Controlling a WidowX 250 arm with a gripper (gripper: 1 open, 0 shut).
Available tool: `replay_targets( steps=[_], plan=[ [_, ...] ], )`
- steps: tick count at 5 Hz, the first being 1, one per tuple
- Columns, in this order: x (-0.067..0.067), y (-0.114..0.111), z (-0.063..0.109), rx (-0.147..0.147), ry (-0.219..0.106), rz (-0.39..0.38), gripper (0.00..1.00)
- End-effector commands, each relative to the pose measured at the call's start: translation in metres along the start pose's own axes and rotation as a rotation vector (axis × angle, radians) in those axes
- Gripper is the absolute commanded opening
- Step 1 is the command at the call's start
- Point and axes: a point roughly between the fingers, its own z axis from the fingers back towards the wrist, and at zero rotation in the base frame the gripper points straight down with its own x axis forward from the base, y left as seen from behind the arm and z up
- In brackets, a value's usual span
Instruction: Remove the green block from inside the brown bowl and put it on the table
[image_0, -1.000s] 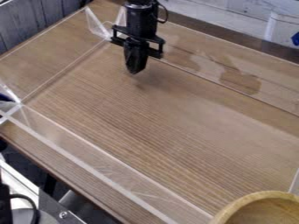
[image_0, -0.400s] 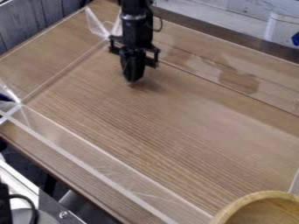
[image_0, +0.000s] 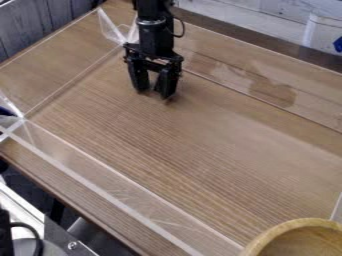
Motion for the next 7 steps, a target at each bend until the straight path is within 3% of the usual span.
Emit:
replay_targets(
  steps=[1, 2, 4, 5, 6, 7],
  plan=[
    [0.006, 0.006, 0.022, 0.003, -0.081, 0.013, 1.00],
    [0.007, 0.007, 0.027, -0.012, -0.106, 0.022, 1.00],
    [0.020, 0.004, 0.024, 0.039, -0.106, -0.008, 1.00],
    [0.018, 0.001, 0.020, 0.036, -0.106, -0.018, 0.00],
    [0.012, -0.005, 0.023, 0.029, -0.112, -0.032, 0.00],
    [0.005, -0.010, 0.026, 0.022, -0.110, -0.035, 1.00]
  ],
)
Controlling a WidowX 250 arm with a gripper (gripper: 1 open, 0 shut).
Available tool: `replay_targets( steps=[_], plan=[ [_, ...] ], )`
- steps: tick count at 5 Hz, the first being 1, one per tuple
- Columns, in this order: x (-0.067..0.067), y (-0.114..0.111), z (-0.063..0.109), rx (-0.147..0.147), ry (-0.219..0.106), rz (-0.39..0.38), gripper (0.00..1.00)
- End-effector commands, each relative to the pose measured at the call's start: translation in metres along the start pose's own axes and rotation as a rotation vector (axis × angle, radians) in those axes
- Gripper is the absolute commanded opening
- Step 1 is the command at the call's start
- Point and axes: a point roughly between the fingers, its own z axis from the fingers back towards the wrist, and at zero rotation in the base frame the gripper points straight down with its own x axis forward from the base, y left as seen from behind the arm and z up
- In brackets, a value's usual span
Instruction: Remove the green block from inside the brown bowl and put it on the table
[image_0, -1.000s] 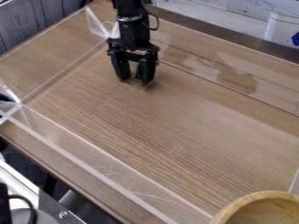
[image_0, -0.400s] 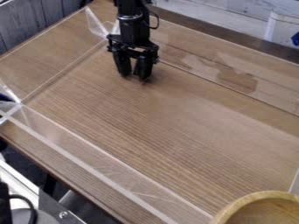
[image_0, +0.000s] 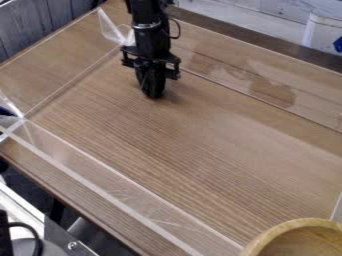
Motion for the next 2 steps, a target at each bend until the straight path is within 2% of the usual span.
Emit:
replay_targets(
  steps=[1, 2],
  plan=[
    [0.0030, 0.0004, 0.0303, 0.026, -0.086, -0.046, 1.00],
    [0.0027, 0.0007, 0.0348, 0.021, -0.109, -0.091, 1.00]
  ],
)
